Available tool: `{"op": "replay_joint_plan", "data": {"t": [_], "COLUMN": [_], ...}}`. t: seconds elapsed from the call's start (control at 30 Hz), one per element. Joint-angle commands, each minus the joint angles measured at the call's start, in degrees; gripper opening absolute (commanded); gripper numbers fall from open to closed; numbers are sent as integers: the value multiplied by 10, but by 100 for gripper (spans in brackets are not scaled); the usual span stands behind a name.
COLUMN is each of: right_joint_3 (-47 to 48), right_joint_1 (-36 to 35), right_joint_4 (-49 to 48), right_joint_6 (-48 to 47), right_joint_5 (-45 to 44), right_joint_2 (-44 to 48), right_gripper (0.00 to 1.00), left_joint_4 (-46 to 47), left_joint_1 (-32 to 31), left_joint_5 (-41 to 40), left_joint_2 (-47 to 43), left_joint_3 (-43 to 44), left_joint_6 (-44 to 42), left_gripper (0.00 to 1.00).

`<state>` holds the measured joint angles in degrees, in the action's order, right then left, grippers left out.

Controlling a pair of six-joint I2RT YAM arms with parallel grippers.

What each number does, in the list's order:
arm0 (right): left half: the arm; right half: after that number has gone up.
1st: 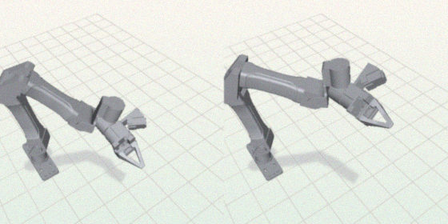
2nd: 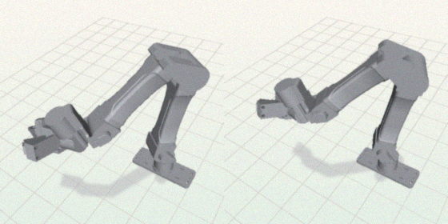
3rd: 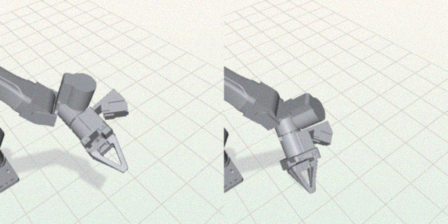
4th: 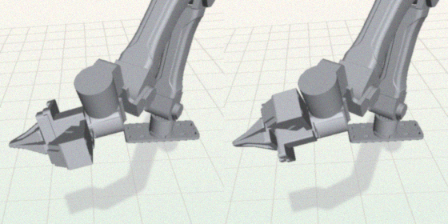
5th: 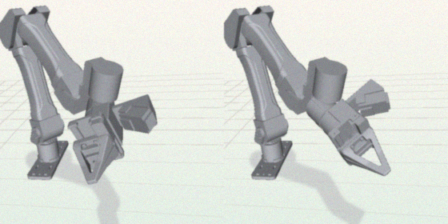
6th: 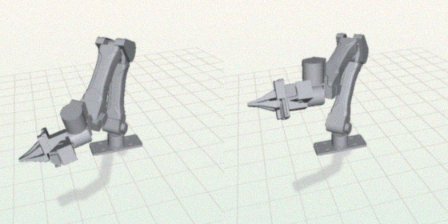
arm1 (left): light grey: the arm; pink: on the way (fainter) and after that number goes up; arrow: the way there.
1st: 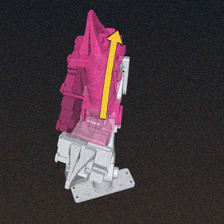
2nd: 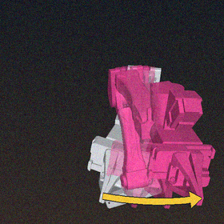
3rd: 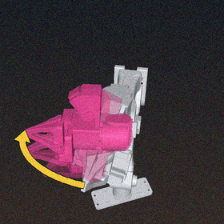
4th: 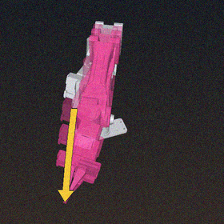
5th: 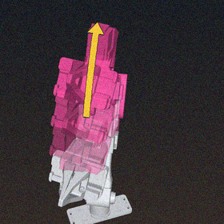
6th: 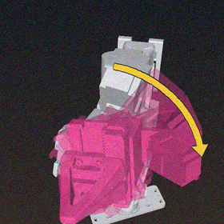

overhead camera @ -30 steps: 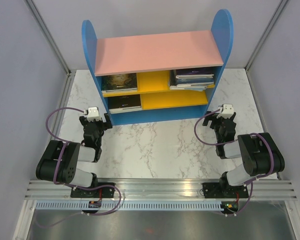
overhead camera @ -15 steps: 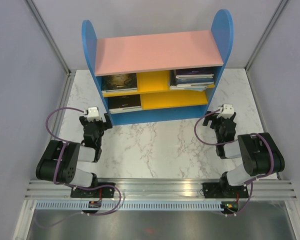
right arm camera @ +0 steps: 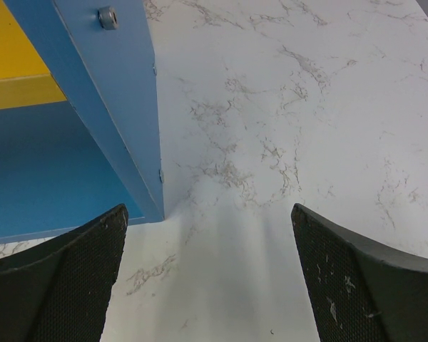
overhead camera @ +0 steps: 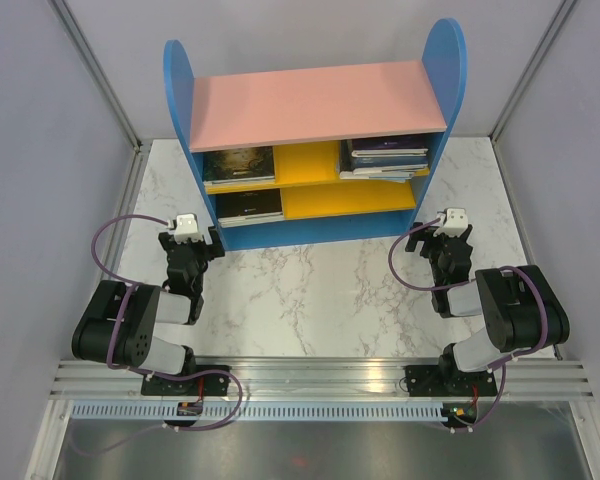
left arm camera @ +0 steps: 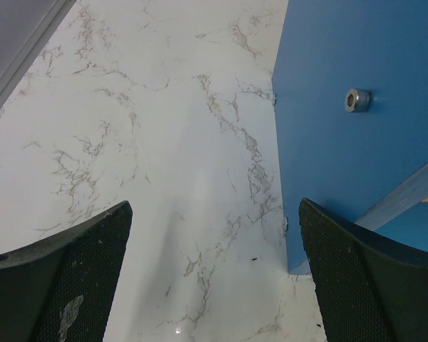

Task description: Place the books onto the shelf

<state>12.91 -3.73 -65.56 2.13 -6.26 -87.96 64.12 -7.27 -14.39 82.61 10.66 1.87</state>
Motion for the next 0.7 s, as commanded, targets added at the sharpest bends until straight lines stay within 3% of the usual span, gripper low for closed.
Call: {"op": "replay_joint_plan", "data": {"t": [0.0, 0.67], "right_joint_3": [12, 16], "right_joint_1": [3, 4], "right_joint_4": [-24, -19], "right_joint_6": [-3, -2], "right_joint_5": [9, 11], "right_joint_2": [0, -3], "right_gripper": [98, 98], "left_joint_4": [51, 51], "left_joint_1": [-4, -4], "left_joint_5": [0, 0], "left_joint_2": [0, 1], "left_joint_3": [4, 4], "left_joint_6": [-24, -24], "left_gripper": [100, 100]}}
